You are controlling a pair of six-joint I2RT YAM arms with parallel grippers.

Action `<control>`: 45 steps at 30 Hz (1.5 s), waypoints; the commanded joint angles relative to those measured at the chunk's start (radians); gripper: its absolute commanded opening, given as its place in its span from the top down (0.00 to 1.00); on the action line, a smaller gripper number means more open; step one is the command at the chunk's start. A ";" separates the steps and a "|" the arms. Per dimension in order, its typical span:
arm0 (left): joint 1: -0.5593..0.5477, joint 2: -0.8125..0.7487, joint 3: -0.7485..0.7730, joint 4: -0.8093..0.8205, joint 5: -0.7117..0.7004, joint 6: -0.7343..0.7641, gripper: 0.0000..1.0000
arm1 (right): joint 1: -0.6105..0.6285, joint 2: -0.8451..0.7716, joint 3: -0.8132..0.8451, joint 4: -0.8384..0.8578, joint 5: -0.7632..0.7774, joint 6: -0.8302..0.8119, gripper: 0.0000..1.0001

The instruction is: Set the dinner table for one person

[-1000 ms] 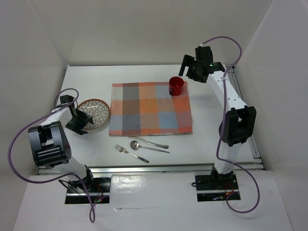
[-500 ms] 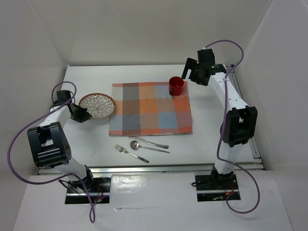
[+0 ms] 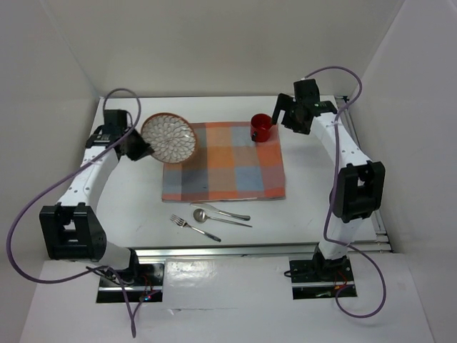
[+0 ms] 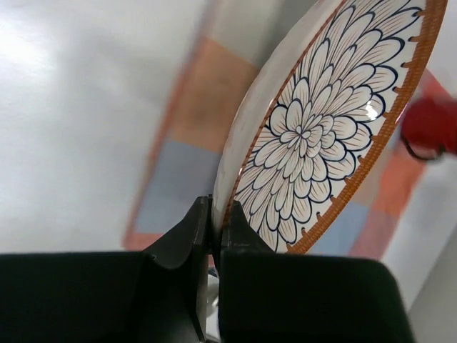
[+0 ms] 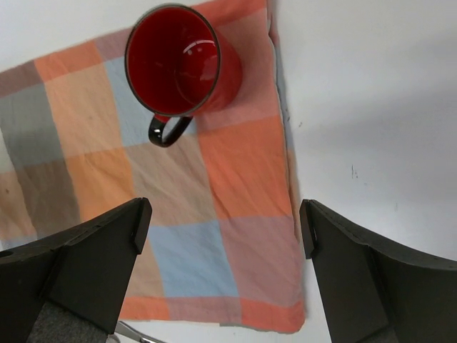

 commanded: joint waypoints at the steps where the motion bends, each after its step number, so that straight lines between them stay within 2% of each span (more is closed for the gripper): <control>1: -0.125 0.053 0.097 0.145 0.172 0.043 1.00 | -0.008 -0.092 -0.041 0.012 0.010 -0.013 0.02; 3: -0.197 0.106 0.151 0.155 0.181 0.052 1.00 | -0.008 -0.124 -0.076 0.001 0.010 -0.023 0.02; 7: -0.247 0.252 0.224 0.208 0.262 0.041 1.00 | -0.017 -0.187 -0.139 -0.008 0.020 -0.023 0.02; 12: -0.267 0.409 0.275 0.286 0.368 0.041 1.00 | -0.037 -0.251 -0.212 -0.029 0.020 -0.032 0.02; 15: -0.276 0.443 0.255 0.374 0.399 0.032 1.00 | -0.037 -0.274 -0.245 -0.039 0.020 -0.032 0.02; 18: -0.285 0.508 0.264 0.374 0.446 0.044 1.00 | -0.037 -0.284 -0.256 -0.049 0.020 -0.032 0.02; 23: -0.294 0.562 0.264 0.356 0.445 0.055 1.00 | -0.037 -0.284 -0.268 -0.049 0.011 -0.032 0.02; 24: -0.305 0.573 0.287 0.307 0.422 0.067 0.98 | -0.037 -0.284 -0.268 -0.049 0.011 -0.032 0.00; 25: -0.305 0.582 0.298 0.276 0.402 0.068 0.89 | -0.037 -0.284 -0.268 -0.049 0.011 -0.032 0.00; 26: -0.305 0.582 0.309 0.247 0.379 0.084 0.68 | -0.037 -0.284 -0.268 -0.049 0.002 -0.032 0.00; 28: -0.316 0.593 0.321 0.196 0.292 0.100 0.55 | -0.037 -0.284 -0.268 -0.049 0.002 -0.032 0.00; 29: -0.328 0.593 0.321 0.152 0.264 0.115 0.44 | -0.037 -0.284 -0.268 -0.049 0.002 -0.041 0.00; 30: -0.328 0.579 0.321 0.130 0.228 0.115 0.41 | -0.037 -0.284 -0.268 -0.049 -0.007 -0.041 0.00; 31: -0.337 0.558 0.330 0.110 0.159 0.133 0.31 | -0.037 -0.284 -0.268 -0.049 -0.007 -0.041 0.00; 32: -0.346 0.544 0.330 0.097 0.125 0.133 0.30 | -0.037 -0.284 -0.268 -0.049 -0.018 -0.041 0.00; 34: -0.362 0.516 0.343 0.040 0.028 0.144 0.13 | -0.037 -0.284 -0.277 -0.049 -0.027 -0.050 0.00; 35: -0.374 0.486 0.356 0.023 0.006 0.153 0.09 | -0.037 -0.284 -0.277 -0.049 -0.027 -0.050 0.00; 40: -0.423 0.363 0.367 -0.089 -0.150 0.138 0.01 | 0.007 -0.313 -0.301 -0.040 -0.047 -0.059 0.00; 41: -0.435 0.334 0.328 -0.104 -0.199 0.126 0.01 | 0.019 -0.323 -0.318 -0.040 -0.047 -0.069 0.00; 45: -0.524 0.179 0.192 -0.239 -0.308 -0.006 0.15 | 0.084 -0.350 -0.355 -0.031 -0.056 -0.069 0.00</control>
